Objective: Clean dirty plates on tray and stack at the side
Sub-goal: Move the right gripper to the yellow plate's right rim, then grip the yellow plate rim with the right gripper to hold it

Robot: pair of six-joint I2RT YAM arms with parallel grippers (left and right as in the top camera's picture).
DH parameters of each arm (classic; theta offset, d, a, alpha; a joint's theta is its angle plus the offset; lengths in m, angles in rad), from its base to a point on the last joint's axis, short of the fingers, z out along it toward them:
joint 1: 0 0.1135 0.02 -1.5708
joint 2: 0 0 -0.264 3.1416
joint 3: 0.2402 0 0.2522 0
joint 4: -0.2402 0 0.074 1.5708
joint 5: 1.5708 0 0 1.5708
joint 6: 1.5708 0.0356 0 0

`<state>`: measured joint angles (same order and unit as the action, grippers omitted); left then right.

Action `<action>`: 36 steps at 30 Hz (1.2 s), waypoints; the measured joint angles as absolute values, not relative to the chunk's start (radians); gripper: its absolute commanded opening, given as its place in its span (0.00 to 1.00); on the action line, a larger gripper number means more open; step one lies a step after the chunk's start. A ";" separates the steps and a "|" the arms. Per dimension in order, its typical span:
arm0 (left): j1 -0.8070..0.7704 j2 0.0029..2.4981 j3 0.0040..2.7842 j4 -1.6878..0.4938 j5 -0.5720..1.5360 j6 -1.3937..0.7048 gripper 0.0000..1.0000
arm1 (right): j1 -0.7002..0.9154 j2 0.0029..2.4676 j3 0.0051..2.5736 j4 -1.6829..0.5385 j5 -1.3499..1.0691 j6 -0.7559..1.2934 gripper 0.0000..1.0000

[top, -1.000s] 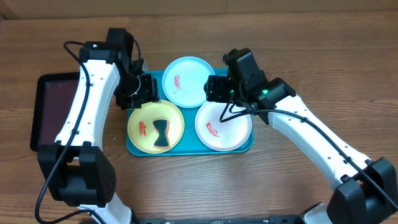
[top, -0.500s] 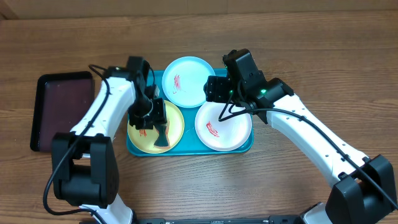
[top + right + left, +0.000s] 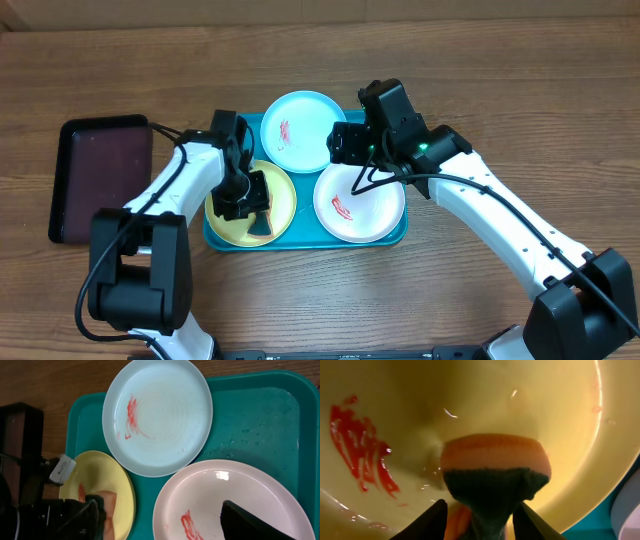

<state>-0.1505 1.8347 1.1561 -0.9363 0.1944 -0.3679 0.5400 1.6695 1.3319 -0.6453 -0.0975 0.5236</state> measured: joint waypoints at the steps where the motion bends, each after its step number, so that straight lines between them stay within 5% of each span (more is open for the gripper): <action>1: -0.158 1.835 1.155 -0.935 0.194 -0.368 0.43 | 0.540 1.670 1.332 -0.645 -0.097 0.524 0.80; 12: -0.202 1.835 1.137 -0.923 0.111 -0.454 0.28 | 0.540 1.670 1.332 -0.670 -0.097 0.522 0.79; 14: -0.202 1.835 1.128 -0.913 0.098 -0.471 0.04 | 0.540 1.670 1.332 -0.673 -0.101 0.523 0.73; 21: -0.201 1.835 1.121 -0.901 0.074 -0.477 0.04 | 0.554 1.670 1.332 -0.653 -0.138 0.520 0.38; 36: -0.109 1.835 1.200 -0.955 0.066 -0.477 0.04 | 0.698 1.909 1.331 -0.437 -0.164 0.520 0.39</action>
<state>-0.1093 1.8347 1.1999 -0.9550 0.0662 -0.4770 0.6975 1.9087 1.3312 -0.4370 -0.1642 0.5201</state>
